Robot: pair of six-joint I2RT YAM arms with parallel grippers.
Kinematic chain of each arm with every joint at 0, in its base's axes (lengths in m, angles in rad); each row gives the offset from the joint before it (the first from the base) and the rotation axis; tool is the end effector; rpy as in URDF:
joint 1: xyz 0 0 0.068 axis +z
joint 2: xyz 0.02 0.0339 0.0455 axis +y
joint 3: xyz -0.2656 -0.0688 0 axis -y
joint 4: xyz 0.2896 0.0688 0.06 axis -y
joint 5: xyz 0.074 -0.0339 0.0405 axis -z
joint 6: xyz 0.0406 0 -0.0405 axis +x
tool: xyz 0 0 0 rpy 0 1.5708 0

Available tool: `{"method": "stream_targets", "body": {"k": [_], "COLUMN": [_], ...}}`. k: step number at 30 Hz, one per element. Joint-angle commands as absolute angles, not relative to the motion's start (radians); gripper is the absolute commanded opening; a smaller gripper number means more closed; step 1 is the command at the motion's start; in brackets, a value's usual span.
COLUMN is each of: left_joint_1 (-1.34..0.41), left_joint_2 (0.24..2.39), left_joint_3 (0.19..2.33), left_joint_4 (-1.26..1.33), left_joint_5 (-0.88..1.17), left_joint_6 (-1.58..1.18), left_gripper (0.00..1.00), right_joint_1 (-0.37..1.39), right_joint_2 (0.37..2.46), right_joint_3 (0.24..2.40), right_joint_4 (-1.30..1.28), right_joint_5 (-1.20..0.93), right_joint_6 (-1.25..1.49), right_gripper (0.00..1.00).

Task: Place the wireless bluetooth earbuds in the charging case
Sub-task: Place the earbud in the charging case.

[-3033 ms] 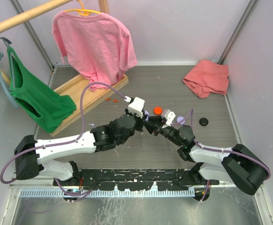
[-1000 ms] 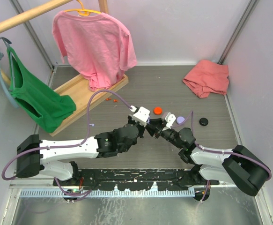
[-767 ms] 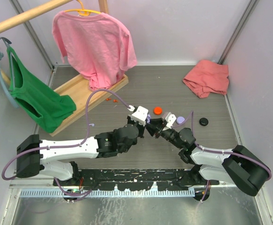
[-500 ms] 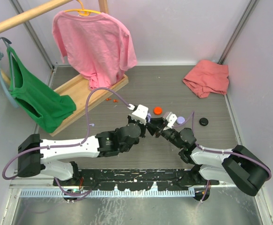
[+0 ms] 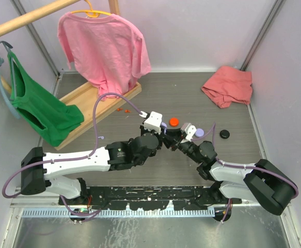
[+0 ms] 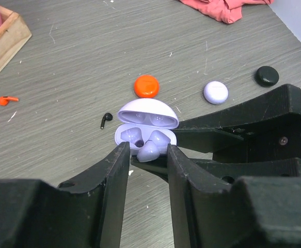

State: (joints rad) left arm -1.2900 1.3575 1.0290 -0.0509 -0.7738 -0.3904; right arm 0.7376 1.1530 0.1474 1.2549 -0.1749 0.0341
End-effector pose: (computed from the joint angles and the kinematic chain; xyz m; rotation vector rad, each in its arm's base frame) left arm 0.1251 -0.3313 0.2983 0.3335 1.8293 -0.4175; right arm 0.1643 0.1589 0.1719 -0.6114 1.2215 0.7674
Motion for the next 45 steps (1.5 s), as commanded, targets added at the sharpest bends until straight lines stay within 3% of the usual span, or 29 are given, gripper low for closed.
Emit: {"method": "stream_targets", "body": {"k": [1, 13, 30, 45], "left_joint_1": [-1.28, -1.257, -0.99, -0.966], "left_joint_2": [1.328, 1.206, 1.143, 1.212], "left_joint_3": [1.066, 1.049, 1.002, 1.012], "left_joint_4": [-0.056, -0.069, -0.168, -0.195], "left_joint_5": [-0.767, -0.656, -0.292, -0.243], "left_joint_6": [-0.434, -0.471, -0.482, -0.459], "left_gripper": [0.39, 0.58, 0.62, 0.65], "right_joint_1": [0.738, 0.737, 0.737, 0.737], "right_joint_2": [1.159, 1.167, 1.168, 1.17], "right_joint_3": [0.171, 0.166, 0.162, 0.162], "right_joint_4": [1.355, 1.354, 1.351, 1.351], "right_joint_5": [-0.166, -0.153, -0.166, -0.168], "right_joint_6": [0.04, 0.041, 0.041, 0.043], "right_gripper": [0.01, 0.01, 0.01, 0.01]}}
